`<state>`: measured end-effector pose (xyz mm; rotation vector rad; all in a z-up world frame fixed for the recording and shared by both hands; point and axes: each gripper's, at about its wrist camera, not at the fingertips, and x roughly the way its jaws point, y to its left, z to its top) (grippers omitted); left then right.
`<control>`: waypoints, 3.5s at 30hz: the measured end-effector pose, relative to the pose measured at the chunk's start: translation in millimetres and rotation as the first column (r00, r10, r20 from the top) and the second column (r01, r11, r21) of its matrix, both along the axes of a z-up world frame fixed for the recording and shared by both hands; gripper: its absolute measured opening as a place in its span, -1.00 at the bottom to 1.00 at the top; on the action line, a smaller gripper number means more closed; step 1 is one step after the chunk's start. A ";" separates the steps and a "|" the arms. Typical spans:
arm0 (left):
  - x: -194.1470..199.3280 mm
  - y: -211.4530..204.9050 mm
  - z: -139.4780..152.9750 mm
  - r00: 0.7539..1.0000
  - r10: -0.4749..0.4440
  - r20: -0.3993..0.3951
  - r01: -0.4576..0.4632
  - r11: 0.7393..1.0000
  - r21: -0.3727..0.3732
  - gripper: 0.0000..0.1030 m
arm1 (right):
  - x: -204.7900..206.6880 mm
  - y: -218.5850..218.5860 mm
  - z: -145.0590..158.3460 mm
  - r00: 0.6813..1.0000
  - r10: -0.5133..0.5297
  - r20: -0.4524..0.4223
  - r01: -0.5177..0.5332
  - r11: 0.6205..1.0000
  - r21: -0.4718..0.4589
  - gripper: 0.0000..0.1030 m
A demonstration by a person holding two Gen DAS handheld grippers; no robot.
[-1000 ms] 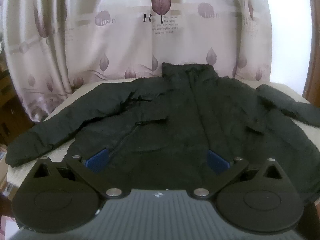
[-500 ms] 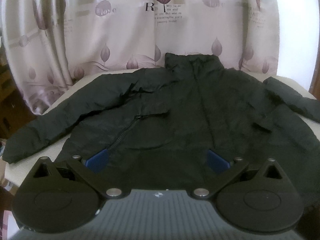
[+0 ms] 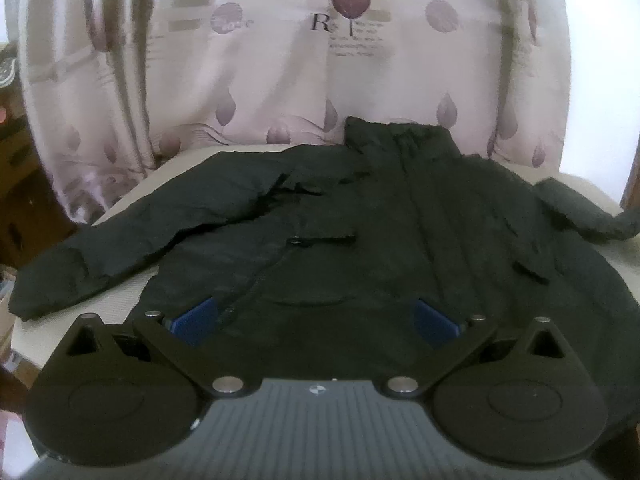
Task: Fold large clothes
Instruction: 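Grasp the jacket sleeve cuff with the right gripper and lift it, then fold the held sleeve across the jacket body with the right gripper, then grasp the other sleeve cuff with the left gripper and lift it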
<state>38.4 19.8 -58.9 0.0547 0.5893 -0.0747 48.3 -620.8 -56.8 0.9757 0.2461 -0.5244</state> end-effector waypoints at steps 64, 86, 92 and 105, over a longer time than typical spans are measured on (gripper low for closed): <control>4.8 110.5 -31.2 0.983 0.172 -0.056 -0.176 0.982 -0.069 1.00 | 277.8 523.2 -44.4 0.600 0.675 -0.429 -0.800 0.502 -0.328 -0.89; -1.6 184.8 -15.9 0.947 0.317 -0.041 -0.317 0.911 -0.263 1.00 | 140.9 500.1 27.2 0.637 0.730 -0.248 -0.733 0.474 -0.487 0.47; 17.7 244.1 -20.2 0.918 0.384 -0.097 -0.390 0.836 -0.385 0.89 | 38.3 460.9 29.8 0.613 0.755 -0.233 -0.733 0.434 -0.523 0.51; 84.6 329.1 -49.8 0.842 0.431 -0.325 -0.538 0.625 -0.565 0.66 | -31.9 380.6 7.9 0.711 0.683 -0.167 -0.694 0.643 -0.323 0.51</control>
